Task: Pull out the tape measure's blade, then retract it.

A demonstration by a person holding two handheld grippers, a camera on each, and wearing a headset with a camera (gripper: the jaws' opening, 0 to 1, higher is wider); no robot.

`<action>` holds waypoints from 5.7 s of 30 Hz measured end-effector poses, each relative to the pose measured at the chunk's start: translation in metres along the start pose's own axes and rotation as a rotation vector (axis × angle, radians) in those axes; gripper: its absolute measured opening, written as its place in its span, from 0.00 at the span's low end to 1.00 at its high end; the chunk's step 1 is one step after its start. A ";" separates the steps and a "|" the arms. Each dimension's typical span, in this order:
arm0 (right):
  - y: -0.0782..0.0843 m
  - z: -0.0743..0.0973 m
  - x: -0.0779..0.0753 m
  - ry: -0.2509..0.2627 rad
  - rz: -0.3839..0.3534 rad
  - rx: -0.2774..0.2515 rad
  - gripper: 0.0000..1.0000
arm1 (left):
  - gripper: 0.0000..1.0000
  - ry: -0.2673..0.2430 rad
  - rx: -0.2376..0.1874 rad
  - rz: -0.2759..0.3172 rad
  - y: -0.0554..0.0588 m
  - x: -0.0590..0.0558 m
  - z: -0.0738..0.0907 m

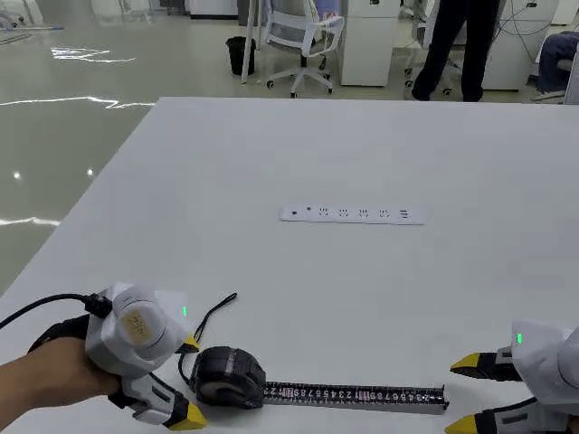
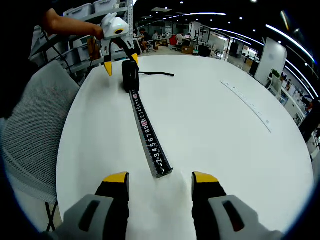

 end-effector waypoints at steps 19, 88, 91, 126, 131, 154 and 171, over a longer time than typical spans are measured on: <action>0.001 0.020 0.025 0.121 -0.188 -0.051 0.70 | 0.67 -0.129 -0.136 0.205 0.012 -0.031 0.023; -0.047 0.032 0.117 0.525 -0.579 -0.230 0.94 | 0.96 -0.603 -0.313 0.599 -0.037 -0.099 0.045; -0.047 0.032 0.119 0.518 -0.579 -0.230 0.94 | 0.95 -0.615 -0.322 0.600 -0.041 -0.100 0.046; -0.047 0.023 0.123 0.511 -0.598 -0.269 1.00 | 0.97 -0.718 -0.319 0.742 -0.050 -0.091 0.028; -0.044 0.020 0.118 0.506 -0.602 -0.265 1.00 | 0.96 -0.743 -0.315 0.773 -0.048 -0.085 0.023; -0.035 0.013 0.086 0.364 -0.439 -0.284 0.88 | 0.85 -0.805 -0.279 0.883 -0.040 -0.063 -0.005; -0.018 0.004 0.050 0.210 -0.232 -0.186 0.67 | 0.78 -0.819 -0.259 0.937 -0.034 -0.055 -0.020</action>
Point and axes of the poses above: the centre of the closed fingertips' face, and the gripper's own axes: z roughly backward along the fingers, x roughly to its left, y roughly out of its underside, the point moved 8 cm from there along z, roughly backward along the fingers, and after that the axes turned 7 degrees about -z, right-handed, at the moved point
